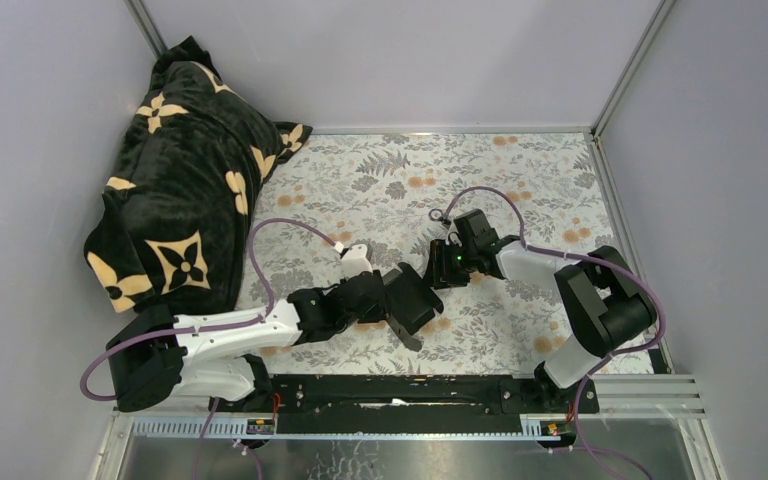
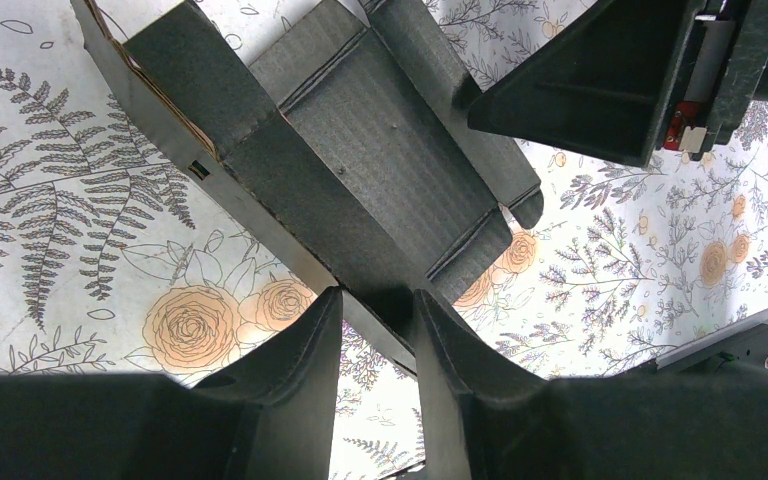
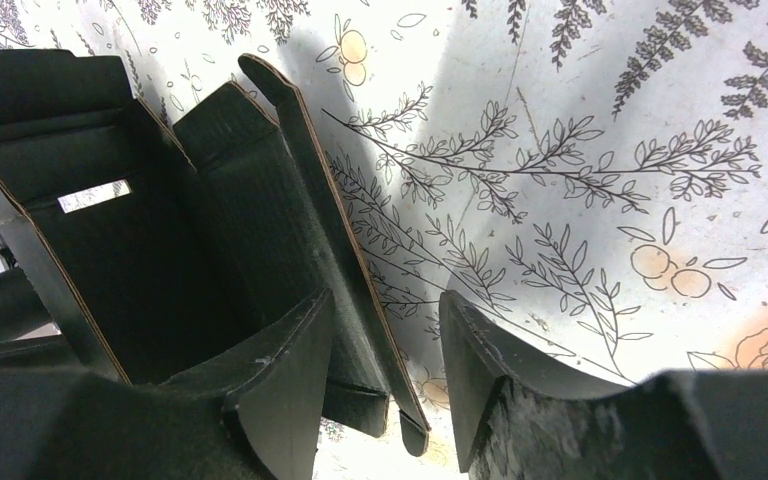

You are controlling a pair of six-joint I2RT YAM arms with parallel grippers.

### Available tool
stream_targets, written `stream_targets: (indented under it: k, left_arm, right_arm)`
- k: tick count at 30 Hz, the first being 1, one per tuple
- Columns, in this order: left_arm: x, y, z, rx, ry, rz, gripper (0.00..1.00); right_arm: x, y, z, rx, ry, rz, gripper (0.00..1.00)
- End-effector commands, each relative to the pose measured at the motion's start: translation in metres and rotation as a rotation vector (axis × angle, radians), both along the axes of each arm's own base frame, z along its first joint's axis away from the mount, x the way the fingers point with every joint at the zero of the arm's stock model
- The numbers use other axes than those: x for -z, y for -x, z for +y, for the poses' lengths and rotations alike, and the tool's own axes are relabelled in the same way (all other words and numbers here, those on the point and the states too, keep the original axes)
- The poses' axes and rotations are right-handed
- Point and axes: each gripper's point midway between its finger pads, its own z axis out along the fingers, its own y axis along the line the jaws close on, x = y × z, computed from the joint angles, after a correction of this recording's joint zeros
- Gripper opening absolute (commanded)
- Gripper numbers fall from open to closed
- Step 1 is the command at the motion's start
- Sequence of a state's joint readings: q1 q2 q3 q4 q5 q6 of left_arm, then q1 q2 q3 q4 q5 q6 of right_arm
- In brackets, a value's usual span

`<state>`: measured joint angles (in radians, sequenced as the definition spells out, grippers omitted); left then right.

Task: Fold the paper box
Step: Fold the paper box at the center of the board.

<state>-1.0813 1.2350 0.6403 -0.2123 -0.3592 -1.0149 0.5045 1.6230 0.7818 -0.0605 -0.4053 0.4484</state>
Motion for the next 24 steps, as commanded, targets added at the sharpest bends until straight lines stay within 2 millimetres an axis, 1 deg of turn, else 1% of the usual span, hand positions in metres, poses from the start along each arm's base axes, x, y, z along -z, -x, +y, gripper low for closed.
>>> stream_targets:
  k: [1,10,11,13,16,24]
  left_arm:
    - [0.016,0.004,0.012,0.009,-0.078,0.009,0.38]
    - [0.017,0.004,0.011,0.009,-0.08,0.012,0.38]
    - [0.016,0.004,0.011,0.009,-0.079,0.01,0.38]
    - [0.017,0.004,0.011,0.01,-0.079,0.01,0.38]
    - [0.017,0.004,0.012,0.01,-0.08,0.009,0.38]
    - [0.014,0.002,0.014,0.002,-0.09,0.0,0.4]
  right_arm:
    - [-0.006,-0.011,0.007,-0.017,-0.03,-0.042,0.5]
    - [0.0,-0.006,0.008,-0.024,-0.037,-0.017,0.47]
    - [0.001,-0.006,0.007,-0.025,-0.037,-0.013,0.46]
    - [-0.001,-0.01,0.011,-0.027,-0.052,-0.036,0.42]
    - [0.001,-0.008,0.011,-0.029,-0.056,-0.03,0.34]
    - [-0.001,-0.001,0.007,-0.026,-0.062,-0.031,0.32]
